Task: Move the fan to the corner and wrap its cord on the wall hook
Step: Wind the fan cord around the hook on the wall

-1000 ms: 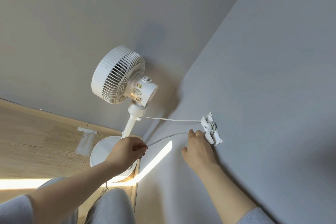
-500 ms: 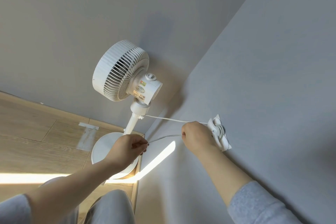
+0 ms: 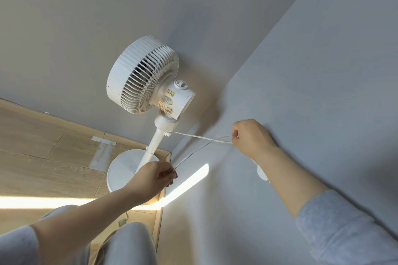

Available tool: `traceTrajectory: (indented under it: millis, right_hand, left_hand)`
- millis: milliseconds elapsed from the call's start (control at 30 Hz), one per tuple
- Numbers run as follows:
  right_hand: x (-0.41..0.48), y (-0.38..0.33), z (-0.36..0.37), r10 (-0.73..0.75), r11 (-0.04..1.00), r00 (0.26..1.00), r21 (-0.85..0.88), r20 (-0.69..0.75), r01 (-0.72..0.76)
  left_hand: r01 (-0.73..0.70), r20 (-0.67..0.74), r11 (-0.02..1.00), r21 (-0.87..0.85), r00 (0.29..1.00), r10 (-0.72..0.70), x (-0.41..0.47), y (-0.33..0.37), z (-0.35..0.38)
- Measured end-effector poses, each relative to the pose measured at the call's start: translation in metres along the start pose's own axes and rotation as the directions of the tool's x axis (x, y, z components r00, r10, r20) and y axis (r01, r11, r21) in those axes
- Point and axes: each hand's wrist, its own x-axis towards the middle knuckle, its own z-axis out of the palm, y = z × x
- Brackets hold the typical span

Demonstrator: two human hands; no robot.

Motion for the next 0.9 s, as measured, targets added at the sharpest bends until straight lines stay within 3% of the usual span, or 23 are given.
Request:
traceTrajectory:
  millis: [100,367,633,900]
  right_hand:
    - [0.007,0.006,-0.008,0.003,0.998,0.999,0.057,0.047,-0.006]
    - [0.025,0.018,-0.020,0.051,0.997,0.992,-0.065,0.115,-0.043]
    - [0.023,0.027,-0.039,0.062,0.972,0.998,-0.228,-0.009,-0.062]
    - [0.003,0.028,-0.057,0.107,0.983,0.994,-0.148,-0.031,-0.111]
  left_hand:
    - [0.004,-0.004,1.000,-0.002,1.000,-0.004,0.003,-0.003,0.001]
    - [-0.035,-0.037,0.997,-0.075,0.999,0.033,0.012,0.011,0.005]
    - [-0.104,-0.092,0.990,-0.095,0.991,0.096,0.021,0.028,0.002]
    - [-0.115,-0.123,0.987,-0.110,0.987,0.102,0.010,0.041,-0.004]
